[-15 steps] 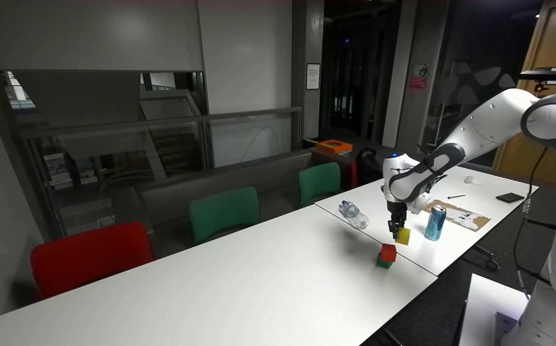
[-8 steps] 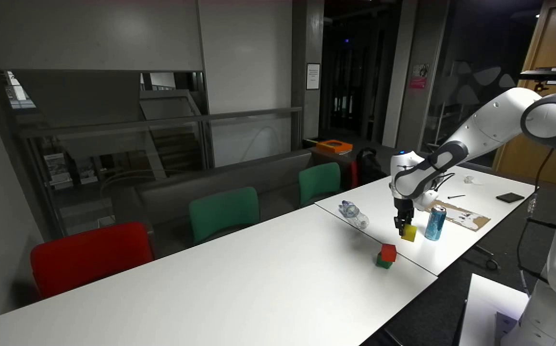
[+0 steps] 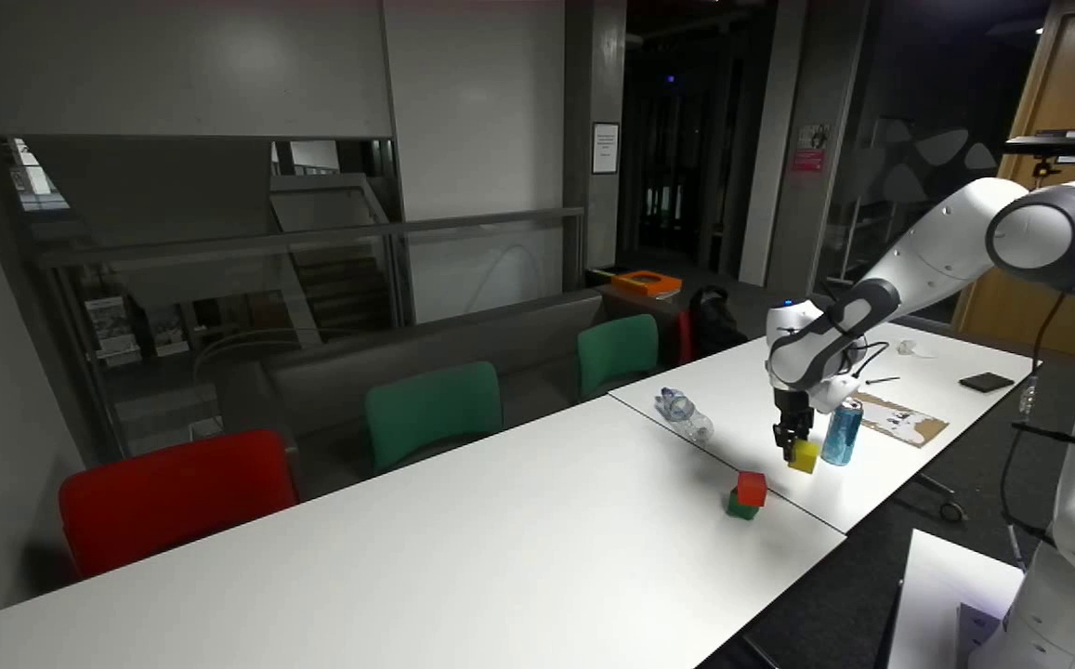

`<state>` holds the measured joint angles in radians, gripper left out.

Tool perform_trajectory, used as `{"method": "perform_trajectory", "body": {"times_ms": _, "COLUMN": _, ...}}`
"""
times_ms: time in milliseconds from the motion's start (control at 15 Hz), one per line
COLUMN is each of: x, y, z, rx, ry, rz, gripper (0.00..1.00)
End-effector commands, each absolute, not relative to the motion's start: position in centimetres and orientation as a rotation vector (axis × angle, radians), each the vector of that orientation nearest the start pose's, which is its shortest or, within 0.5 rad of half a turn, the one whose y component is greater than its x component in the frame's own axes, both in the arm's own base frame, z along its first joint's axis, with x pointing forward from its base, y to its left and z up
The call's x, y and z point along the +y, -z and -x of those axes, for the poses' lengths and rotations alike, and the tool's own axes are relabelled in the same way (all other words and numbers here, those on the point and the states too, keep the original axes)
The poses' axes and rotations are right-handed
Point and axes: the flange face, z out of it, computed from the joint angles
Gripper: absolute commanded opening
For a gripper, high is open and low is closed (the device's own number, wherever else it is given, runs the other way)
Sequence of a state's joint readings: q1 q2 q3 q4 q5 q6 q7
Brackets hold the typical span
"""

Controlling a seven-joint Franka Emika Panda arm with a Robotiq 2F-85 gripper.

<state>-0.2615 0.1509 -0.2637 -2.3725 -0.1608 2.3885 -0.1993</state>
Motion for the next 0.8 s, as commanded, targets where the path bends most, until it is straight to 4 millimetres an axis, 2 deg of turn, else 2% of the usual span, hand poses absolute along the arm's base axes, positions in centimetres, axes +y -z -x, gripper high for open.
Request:
{"method": "perform_trajectory", "body": {"times_ms": 0, "x": -26.5, "y": -24.4, "z": -42.4, "rx": 0.321, "ry": -0.221, "rz": 3.194, "gripper": 0.34}}
{"method": "perform_trajectory", "body": {"times_ms": 733, "x": -26.5, "y": -21.4, "z": -43.7, "rx": 0.277, "ry": -0.084, "rz": 3.224, "gripper": 0.34}}
